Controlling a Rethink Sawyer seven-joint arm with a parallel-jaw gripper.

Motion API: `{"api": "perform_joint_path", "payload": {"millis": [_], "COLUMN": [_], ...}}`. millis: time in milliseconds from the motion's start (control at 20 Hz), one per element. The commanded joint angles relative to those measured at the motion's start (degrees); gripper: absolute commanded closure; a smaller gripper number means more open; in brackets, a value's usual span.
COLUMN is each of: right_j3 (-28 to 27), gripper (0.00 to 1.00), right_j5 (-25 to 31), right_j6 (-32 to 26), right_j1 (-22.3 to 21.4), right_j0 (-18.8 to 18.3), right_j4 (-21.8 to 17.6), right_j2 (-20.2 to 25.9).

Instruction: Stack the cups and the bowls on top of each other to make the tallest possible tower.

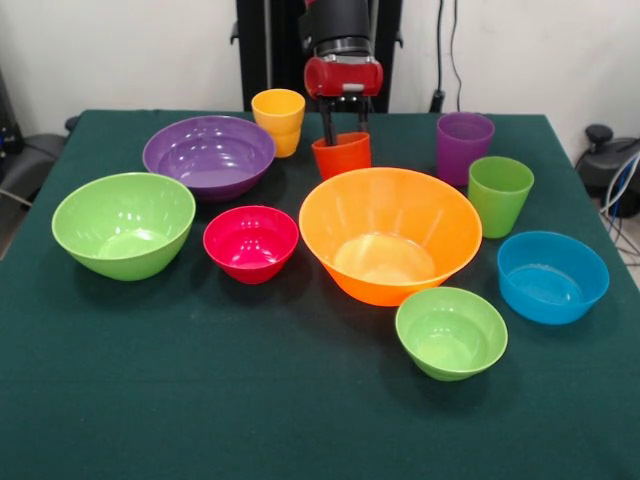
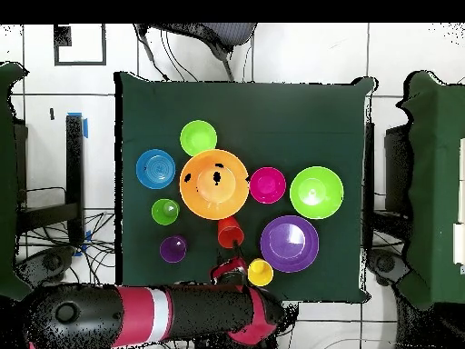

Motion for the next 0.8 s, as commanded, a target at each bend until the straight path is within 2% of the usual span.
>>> {"api": "perform_joint_path", "payload": {"millis": [50, 550, 600, 800], "right_j3": [-7.98, -8.59, -8.65, -8.72], "gripper": [0.00, 0.00, 1.00, 1.00], "right_j5": [5.66, 6.63, 6.68, 6.70], "right_j6": [-5.95, -4.46, -4.34, -4.05], "right_j1": [3.34, 3.47, 3.48, 3.57], "right_j0": [2.38, 3.76, 3.81, 4.04], "right_j4": [0.89, 0.34, 0.24, 0.30], "right_j2": [4.49, 3.94, 3.90, 3.71]}}
